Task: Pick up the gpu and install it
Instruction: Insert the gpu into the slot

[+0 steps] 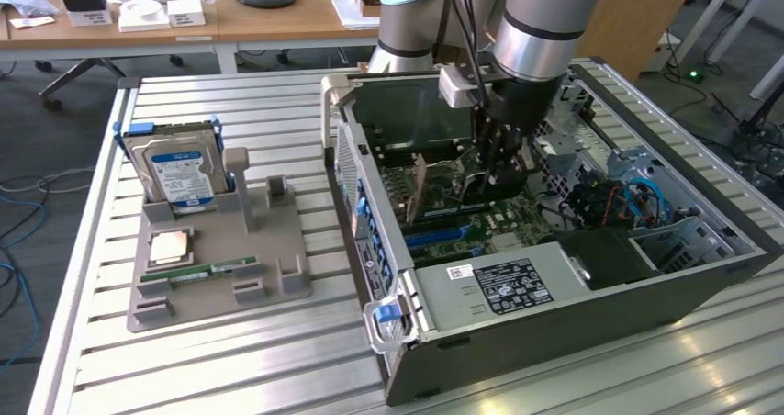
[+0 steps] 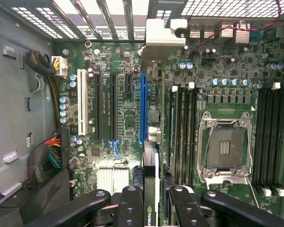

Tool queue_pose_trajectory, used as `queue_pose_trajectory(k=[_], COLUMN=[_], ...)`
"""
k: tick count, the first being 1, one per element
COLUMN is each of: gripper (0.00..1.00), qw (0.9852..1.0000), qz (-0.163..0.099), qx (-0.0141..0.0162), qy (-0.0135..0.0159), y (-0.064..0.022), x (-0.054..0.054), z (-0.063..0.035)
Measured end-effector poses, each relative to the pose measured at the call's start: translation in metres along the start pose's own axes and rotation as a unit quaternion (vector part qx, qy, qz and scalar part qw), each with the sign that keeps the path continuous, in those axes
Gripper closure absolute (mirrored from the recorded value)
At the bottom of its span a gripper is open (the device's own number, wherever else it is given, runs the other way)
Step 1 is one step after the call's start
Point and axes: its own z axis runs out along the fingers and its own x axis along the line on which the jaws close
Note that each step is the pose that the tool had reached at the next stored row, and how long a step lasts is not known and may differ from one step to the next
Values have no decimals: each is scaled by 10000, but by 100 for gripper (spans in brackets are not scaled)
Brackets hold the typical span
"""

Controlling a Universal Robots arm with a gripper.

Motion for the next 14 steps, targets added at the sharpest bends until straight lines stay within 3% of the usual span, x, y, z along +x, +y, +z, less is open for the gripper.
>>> queue_pose_trajectory(k=[14], gripper=[74], qw=[10000], qz=[-1], qx=[0], qy=[1], y=[54], x=[9], z=[93])
